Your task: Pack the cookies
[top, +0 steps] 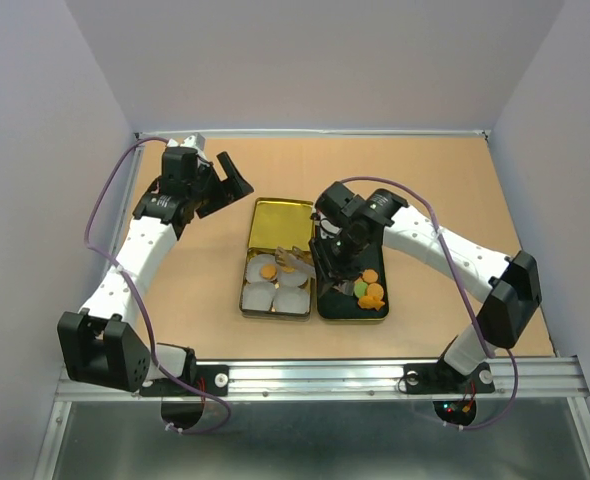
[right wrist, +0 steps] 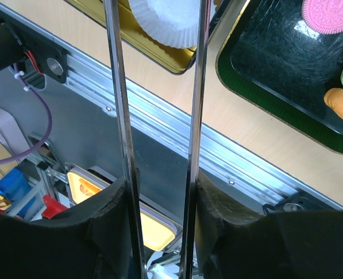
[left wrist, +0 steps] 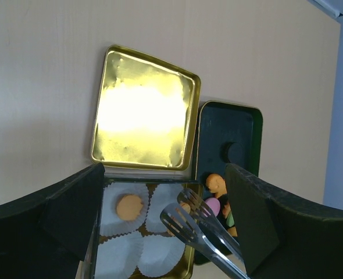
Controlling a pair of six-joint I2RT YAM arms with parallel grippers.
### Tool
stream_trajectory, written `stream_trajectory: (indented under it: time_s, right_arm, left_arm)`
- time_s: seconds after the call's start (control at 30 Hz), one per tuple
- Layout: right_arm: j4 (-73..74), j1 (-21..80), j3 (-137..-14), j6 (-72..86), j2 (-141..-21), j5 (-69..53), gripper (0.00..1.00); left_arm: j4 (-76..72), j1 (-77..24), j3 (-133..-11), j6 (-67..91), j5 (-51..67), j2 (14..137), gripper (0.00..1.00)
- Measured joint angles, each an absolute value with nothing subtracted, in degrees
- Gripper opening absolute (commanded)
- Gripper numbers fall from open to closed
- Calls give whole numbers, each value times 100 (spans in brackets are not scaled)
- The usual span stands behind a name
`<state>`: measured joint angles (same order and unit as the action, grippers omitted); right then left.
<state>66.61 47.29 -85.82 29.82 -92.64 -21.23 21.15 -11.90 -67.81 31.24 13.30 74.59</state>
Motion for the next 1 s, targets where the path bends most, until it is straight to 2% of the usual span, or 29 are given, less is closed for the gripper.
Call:
stream_trajectory:
  time_s: [0.17, 0.67, 1.0]
  right_arm:
    - [6635, 4735, -8525, 2980, -9264, -2119, 49]
    - [6558, 4735, -8475, 3000, -9255, -1984, 49]
    - [6681, 4735, -9491, 3354, -9223, -1304, 48]
  left_arm:
    - [2119, -1190, -6687, 3127, 1323, 7402, 95]
    - [2180, -1190, -6606, 3122, 1306, 7400, 95]
    - [2220, -1190, -6606, 3109, 1299, 7358, 95]
